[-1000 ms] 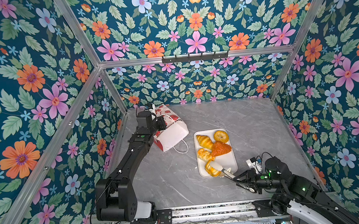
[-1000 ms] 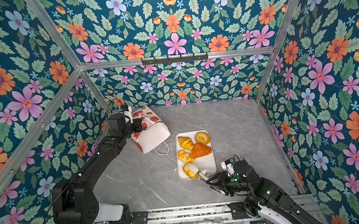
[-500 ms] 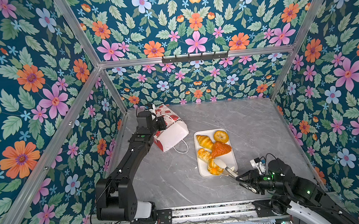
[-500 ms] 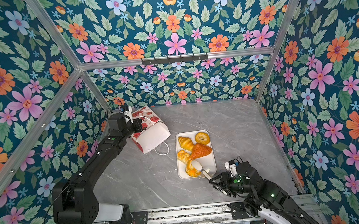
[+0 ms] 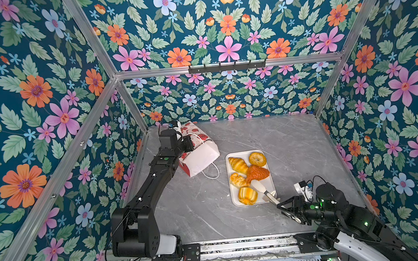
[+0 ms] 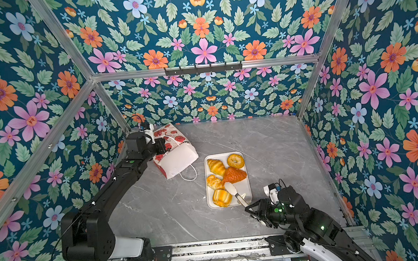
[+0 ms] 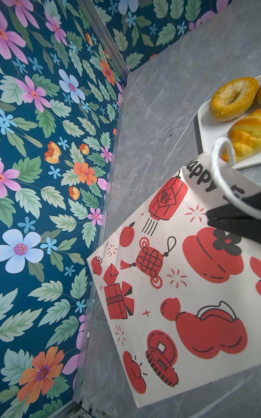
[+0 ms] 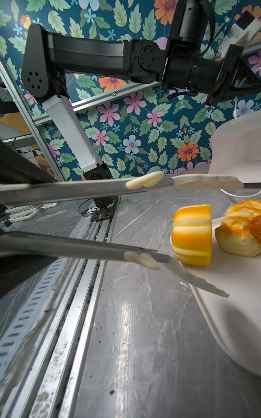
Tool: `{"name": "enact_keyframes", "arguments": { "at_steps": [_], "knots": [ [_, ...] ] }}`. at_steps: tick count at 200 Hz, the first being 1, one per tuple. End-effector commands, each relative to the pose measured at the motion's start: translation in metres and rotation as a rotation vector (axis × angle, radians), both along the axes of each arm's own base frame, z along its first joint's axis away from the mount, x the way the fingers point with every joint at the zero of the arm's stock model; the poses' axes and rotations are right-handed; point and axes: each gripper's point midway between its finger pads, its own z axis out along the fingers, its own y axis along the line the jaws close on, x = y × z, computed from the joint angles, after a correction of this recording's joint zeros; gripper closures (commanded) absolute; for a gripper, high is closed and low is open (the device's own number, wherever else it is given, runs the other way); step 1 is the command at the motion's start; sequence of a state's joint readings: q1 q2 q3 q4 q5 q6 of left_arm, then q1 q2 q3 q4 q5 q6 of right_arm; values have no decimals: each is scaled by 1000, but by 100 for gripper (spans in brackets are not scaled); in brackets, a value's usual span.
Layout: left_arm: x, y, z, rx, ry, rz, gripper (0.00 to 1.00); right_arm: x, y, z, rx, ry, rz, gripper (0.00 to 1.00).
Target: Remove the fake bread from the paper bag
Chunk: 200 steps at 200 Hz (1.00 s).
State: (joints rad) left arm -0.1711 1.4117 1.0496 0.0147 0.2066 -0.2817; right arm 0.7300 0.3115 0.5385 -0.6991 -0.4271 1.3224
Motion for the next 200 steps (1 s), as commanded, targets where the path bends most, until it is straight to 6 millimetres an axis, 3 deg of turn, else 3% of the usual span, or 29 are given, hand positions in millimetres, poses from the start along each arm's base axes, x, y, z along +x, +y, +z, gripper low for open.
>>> {"name": "enact_keyframes", "arguments": {
  "at_steps": [1, 56, 128, 200],
  "knots": [
    [4, 0, 7, 1, -29, -3, 100, 2, 0, 11, -7, -58, 18, 56],
    [4, 0, 7, -1, -29, -1, 100, 3, 19, 32, 46, -99, 115, 63],
    [5, 0, 6, 1, -26, -1, 100, -4, 56, 53, 108, -135, 288, 62],
    [4, -1, 7, 0, -29, -4, 100, -4, 53, 45, 62, -138, 278, 62]
  ]
}}
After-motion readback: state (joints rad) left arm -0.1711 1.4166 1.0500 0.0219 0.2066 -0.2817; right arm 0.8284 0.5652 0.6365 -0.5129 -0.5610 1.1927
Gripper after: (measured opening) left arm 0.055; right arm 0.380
